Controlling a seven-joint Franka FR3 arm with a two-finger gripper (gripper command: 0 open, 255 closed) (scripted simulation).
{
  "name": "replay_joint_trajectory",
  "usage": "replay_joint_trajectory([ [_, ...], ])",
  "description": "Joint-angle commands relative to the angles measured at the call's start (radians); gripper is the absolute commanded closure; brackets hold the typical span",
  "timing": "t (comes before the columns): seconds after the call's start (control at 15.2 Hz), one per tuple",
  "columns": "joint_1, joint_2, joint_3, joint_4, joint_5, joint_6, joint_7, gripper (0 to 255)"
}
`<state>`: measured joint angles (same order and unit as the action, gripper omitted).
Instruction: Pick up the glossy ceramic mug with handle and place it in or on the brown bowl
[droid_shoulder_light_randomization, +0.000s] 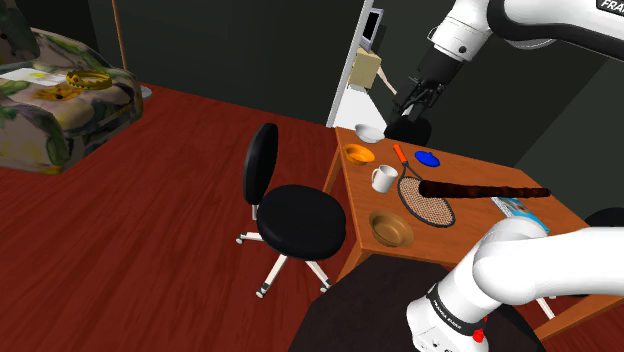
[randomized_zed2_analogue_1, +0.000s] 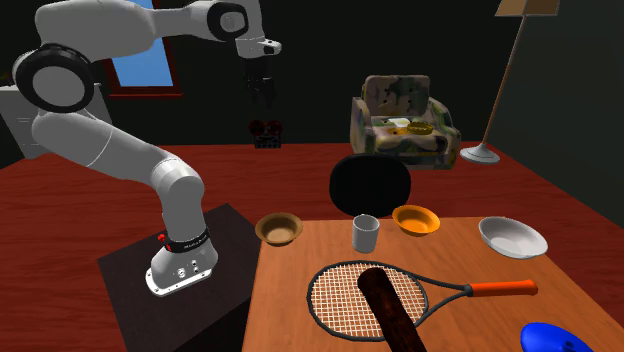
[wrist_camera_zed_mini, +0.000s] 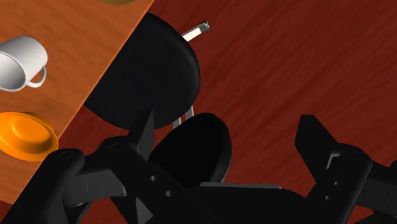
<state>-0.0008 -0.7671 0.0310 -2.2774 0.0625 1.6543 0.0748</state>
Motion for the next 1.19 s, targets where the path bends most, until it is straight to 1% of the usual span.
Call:
replay_joint_trajectory([
  [0.0, 0.0, 0.0, 0.0, 0.0, 0.0, 0.0, 0.0, 0],
  [0.59, -0.057, 0.117, -0.15, -0.083, -0.074, 0.156, -0.158, 0],
  [1.12, -0.1, 0.296, -0.283, -0.083, -0.113, 0.299, -0.299, 0],
])
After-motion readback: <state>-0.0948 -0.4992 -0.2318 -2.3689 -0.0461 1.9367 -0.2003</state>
